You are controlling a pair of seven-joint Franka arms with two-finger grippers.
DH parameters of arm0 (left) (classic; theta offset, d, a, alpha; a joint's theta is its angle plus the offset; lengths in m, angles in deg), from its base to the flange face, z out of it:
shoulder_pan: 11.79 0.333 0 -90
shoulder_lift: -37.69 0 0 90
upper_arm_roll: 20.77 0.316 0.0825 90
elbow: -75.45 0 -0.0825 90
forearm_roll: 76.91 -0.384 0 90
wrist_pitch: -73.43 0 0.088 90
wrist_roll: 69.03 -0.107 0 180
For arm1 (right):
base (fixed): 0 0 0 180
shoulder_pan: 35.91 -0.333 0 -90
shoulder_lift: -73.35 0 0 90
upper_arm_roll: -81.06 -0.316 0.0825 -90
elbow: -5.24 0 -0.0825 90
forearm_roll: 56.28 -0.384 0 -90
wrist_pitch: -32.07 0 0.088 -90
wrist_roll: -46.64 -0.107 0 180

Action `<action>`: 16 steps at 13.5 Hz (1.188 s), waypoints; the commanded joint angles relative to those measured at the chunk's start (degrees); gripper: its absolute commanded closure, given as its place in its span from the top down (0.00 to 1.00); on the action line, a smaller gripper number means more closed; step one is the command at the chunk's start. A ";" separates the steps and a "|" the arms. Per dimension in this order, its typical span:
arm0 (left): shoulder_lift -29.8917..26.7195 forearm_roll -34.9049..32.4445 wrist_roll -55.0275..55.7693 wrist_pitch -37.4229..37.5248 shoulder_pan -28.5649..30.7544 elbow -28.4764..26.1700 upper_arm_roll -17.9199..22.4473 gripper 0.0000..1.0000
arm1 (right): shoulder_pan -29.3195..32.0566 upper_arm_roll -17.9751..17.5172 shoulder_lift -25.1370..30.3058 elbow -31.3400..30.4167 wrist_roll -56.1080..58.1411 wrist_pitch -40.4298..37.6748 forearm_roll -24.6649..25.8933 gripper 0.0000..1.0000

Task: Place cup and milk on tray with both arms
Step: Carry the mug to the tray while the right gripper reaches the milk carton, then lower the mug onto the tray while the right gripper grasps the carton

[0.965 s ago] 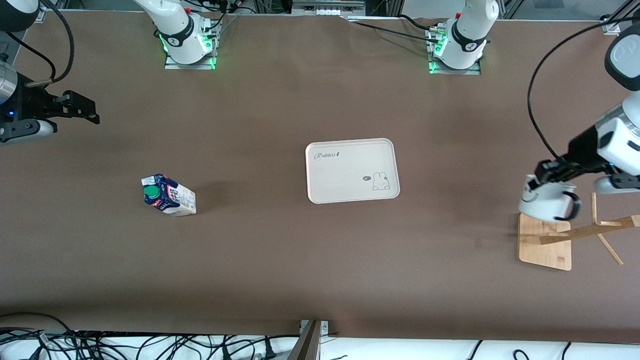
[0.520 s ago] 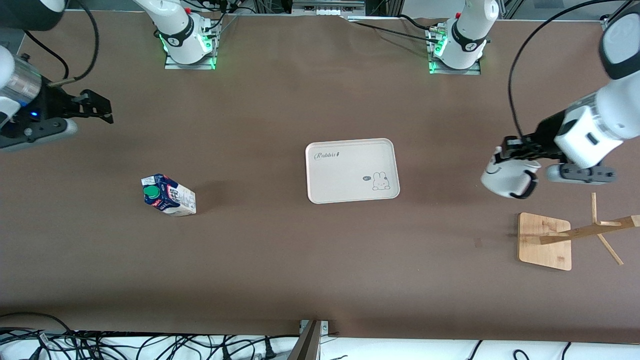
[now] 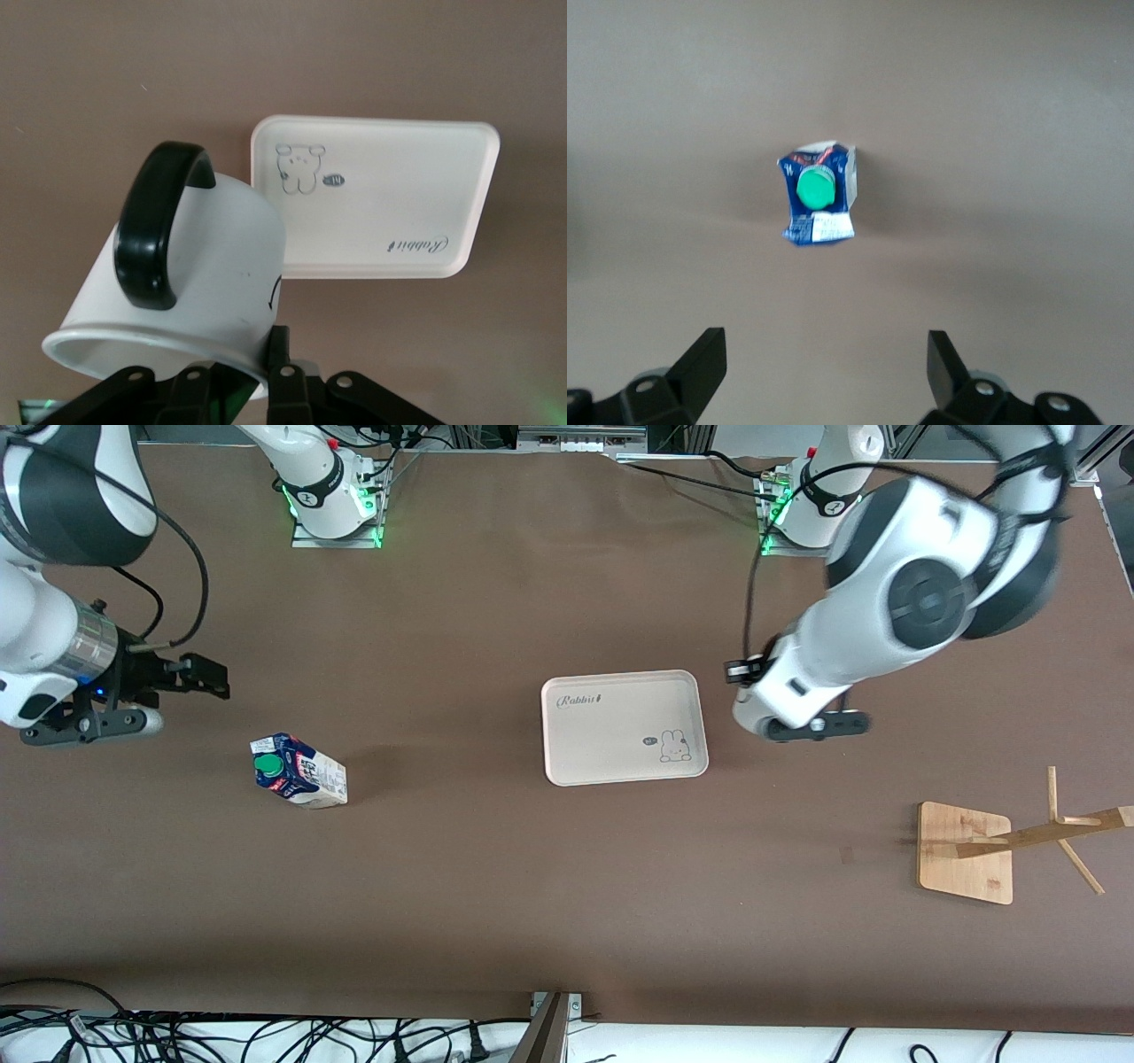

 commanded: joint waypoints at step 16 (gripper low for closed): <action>24.58 6.39 -0.53 -1.85 -6.24 7.50 0.84 0.00 | -0.02 -1.91 -11.16 -4.11 -1.57 16.17 -1.58 1.00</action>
